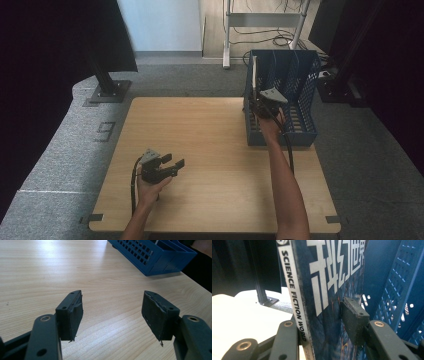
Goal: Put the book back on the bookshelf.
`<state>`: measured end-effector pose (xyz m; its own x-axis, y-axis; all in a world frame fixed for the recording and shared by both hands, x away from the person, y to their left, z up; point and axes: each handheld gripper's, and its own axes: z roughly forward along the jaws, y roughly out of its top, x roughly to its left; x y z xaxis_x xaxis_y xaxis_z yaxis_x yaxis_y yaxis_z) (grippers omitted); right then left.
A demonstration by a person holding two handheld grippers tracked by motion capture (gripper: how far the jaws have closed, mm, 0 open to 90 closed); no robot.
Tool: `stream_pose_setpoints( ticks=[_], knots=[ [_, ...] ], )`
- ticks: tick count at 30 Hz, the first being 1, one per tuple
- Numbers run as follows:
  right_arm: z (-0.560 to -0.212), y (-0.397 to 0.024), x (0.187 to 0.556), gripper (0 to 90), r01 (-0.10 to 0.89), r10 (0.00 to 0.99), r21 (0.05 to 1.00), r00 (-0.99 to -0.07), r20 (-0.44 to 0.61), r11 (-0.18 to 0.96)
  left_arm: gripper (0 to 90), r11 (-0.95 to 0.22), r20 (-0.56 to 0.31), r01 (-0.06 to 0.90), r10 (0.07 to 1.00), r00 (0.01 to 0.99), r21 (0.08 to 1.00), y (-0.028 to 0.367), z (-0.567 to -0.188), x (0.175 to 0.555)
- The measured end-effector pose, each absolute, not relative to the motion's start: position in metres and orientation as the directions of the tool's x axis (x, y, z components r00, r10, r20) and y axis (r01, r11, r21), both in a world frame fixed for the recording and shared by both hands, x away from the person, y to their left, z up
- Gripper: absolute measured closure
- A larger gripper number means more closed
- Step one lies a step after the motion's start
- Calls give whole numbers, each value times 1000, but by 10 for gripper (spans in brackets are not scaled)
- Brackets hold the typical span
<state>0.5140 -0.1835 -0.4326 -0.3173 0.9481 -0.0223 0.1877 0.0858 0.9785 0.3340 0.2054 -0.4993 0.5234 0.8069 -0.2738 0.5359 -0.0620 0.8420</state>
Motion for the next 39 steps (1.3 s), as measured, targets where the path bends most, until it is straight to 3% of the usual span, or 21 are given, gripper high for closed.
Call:
stream_pose_setpoints(
  ticks=[25, 39],
  knots=[
    [-431, -189, 495, 461, 192, 955, 979, -297, -12, 72, 334, -59, -273, 530, 806, 526, 846, 204, -497, 331],
    [-427, -189, 482, 446, 181, 947, 981, -322, -12, 74, 334, -64, -269, 527, 805, 529, 847, 202, -496, 330]
  ],
)
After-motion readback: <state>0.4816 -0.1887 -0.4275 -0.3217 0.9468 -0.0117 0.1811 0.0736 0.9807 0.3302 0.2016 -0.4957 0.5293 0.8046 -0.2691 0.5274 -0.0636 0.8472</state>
